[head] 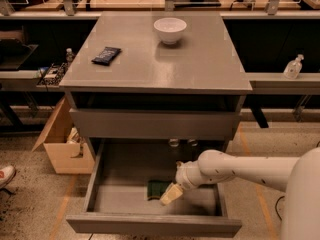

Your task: Pick sponge from middle drawer and place on counter

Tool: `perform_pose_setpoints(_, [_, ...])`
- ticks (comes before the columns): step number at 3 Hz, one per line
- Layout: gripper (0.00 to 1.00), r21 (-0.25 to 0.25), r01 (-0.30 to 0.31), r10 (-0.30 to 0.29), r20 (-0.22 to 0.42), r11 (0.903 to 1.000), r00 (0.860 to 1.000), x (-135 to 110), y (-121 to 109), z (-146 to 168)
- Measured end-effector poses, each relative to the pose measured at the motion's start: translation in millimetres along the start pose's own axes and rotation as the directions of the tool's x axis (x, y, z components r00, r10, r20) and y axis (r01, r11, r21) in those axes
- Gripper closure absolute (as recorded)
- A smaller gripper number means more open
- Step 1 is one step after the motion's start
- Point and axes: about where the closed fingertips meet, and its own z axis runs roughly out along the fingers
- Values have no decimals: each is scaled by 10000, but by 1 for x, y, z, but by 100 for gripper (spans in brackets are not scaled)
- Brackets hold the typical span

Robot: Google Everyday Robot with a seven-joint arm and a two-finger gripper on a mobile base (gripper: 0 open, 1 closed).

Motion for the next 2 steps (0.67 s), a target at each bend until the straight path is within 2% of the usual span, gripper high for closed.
perform_pose_setpoints(2, [0, -148, 35, -38, -204, 9999, 9998, 6, 2, 24])
